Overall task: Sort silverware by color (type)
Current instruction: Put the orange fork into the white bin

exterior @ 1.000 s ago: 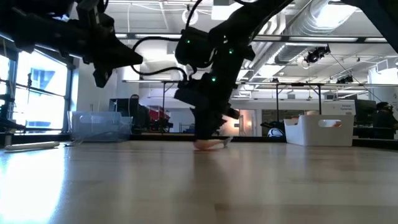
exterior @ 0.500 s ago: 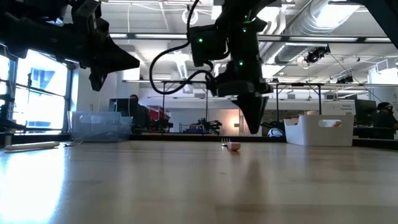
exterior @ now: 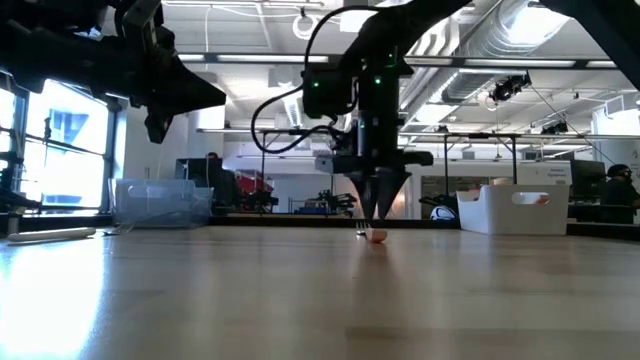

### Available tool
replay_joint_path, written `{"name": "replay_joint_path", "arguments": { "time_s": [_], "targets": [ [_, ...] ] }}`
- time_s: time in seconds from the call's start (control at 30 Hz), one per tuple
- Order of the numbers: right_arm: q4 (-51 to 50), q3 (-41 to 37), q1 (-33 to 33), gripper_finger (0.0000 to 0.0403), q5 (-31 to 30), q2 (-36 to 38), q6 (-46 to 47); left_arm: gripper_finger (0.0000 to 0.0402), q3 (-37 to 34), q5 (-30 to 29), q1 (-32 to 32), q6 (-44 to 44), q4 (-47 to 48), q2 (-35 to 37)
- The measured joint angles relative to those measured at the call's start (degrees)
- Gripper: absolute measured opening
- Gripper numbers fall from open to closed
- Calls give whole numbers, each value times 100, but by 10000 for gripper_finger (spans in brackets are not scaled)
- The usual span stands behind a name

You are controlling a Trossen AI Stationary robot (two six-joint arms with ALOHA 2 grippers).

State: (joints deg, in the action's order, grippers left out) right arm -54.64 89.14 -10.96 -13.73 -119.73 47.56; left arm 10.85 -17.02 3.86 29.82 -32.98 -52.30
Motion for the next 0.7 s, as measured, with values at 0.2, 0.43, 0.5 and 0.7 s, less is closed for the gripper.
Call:
{"name": "replay_joint_path", "arguments": {
  "time_s": [0.2, 0.43, 0.5, 0.7],
  "targets": [
    [446, 0, -22, 131, 240, -188, 5, 12, 0, 5, 0, 8, 9, 1],
    [476, 31, -60, 109, 270, -430, 103, 12, 0, 13, -2, 11, 5, -1],
    [503, 31, -60, 93, 275, -501, 37, 12, 0, 13, -2, 11, 8, -1],
    [551, 24, 28, 23, 115, -462, -290, 12, 0, 13, -2, 10, 8, -1]
  ]
}}
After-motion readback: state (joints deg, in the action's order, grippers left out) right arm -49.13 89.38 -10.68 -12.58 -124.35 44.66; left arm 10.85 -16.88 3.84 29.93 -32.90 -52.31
